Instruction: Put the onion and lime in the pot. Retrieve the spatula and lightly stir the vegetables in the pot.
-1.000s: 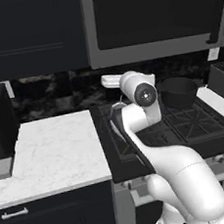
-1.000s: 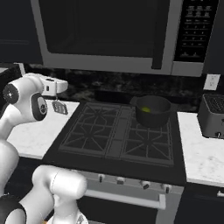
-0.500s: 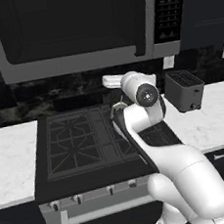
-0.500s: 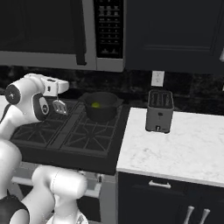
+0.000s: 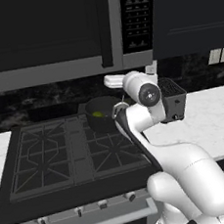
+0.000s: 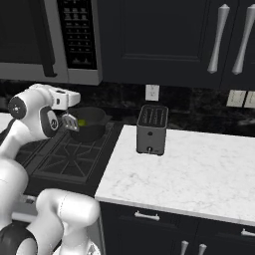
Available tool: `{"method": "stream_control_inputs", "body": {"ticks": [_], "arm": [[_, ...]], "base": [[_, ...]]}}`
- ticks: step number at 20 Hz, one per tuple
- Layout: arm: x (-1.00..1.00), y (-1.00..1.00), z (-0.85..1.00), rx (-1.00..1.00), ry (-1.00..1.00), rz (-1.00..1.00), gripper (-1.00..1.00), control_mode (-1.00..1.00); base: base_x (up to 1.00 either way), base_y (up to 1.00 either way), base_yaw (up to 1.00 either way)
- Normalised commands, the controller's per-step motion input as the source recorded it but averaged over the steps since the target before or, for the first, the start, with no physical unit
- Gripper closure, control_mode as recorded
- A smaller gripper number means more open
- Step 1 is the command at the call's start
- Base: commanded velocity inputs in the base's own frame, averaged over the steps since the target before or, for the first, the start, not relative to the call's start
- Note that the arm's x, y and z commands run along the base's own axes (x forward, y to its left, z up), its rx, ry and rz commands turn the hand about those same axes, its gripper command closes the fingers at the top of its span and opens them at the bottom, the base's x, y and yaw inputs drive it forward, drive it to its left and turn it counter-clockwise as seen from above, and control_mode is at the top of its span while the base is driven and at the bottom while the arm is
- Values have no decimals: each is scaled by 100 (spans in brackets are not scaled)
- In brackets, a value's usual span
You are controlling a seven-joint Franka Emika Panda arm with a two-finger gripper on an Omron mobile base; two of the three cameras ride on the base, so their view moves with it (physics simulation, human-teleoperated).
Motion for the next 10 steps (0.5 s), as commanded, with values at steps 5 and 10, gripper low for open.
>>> {"method": "stream_control_inputs", "body": {"ticks": [5, 10], "arm": [[0, 0, -10, 0, -1, 4, 100, -100], [9, 0, -55, 0, -4, 12, 100, -100]], "base": [[33, -6, 2], [0, 0, 0]]}}
